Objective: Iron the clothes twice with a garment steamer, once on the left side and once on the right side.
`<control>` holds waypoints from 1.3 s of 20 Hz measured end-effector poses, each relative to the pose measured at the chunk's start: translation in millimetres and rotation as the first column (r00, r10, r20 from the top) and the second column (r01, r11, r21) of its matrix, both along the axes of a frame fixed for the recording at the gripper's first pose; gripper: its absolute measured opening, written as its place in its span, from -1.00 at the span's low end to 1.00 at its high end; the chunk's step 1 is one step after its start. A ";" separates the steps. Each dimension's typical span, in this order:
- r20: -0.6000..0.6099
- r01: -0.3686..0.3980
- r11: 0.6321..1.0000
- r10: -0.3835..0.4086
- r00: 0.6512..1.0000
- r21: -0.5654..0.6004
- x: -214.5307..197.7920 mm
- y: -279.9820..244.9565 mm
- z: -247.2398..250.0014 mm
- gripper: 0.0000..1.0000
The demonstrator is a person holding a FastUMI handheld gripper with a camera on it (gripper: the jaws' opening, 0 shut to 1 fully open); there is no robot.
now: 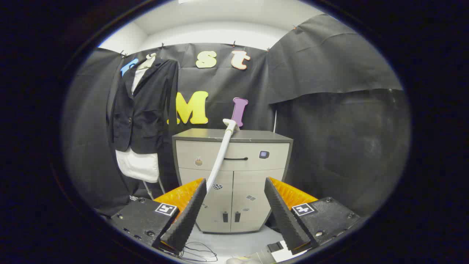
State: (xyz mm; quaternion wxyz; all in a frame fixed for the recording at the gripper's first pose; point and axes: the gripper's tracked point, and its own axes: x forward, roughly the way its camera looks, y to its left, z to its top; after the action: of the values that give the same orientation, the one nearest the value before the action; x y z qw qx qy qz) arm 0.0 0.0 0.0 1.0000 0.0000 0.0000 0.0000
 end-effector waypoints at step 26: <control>-0.002 0.069 0.997 -0.069 0.998 -0.022 4.9 32.3 31.8 0.98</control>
State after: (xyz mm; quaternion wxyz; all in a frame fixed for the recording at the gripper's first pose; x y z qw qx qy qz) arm 4.9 32.3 31.8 0.9993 -0.0108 0.0015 -0.0346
